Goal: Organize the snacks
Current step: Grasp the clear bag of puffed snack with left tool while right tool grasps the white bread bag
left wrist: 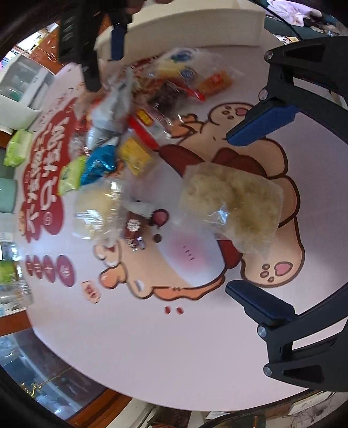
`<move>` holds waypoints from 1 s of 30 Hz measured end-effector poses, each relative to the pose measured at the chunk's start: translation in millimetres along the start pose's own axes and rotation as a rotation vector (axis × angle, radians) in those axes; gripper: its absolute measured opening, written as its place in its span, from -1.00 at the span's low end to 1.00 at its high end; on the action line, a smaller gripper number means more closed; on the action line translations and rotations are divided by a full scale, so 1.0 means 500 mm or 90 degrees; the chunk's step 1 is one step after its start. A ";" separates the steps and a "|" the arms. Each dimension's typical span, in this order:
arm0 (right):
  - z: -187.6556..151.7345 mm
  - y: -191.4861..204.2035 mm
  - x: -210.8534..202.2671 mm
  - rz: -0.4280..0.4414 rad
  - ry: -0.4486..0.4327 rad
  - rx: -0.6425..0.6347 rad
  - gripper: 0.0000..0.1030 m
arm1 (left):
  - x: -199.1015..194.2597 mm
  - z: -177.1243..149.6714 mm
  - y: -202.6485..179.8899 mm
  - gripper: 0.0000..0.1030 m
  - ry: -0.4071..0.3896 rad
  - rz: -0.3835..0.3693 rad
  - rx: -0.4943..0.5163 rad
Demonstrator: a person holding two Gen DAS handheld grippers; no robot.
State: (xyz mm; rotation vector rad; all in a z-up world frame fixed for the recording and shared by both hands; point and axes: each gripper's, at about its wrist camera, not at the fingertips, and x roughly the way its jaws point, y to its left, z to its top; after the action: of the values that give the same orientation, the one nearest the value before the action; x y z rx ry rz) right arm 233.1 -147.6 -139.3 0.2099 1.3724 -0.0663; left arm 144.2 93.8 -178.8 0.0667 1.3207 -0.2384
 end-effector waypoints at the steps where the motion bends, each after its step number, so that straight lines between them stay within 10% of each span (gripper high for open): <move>1: 0.007 0.000 0.013 0.000 0.009 0.004 0.59 | 0.006 -0.001 -0.001 0.94 0.005 -0.001 0.000; 21: 0.048 0.064 0.089 -0.004 0.060 0.000 0.79 | 0.075 -0.017 0.020 0.92 0.037 -0.005 -0.026; 30: 0.064 0.088 0.133 -0.078 0.090 -0.042 0.80 | 0.064 0.018 0.009 0.55 0.020 0.028 0.000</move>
State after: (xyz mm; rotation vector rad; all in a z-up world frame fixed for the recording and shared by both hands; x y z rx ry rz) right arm 284.6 -105.6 -193.9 0.0762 1.5257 -0.1088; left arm 161.0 92.4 -207.9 0.0998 1.3496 -0.1998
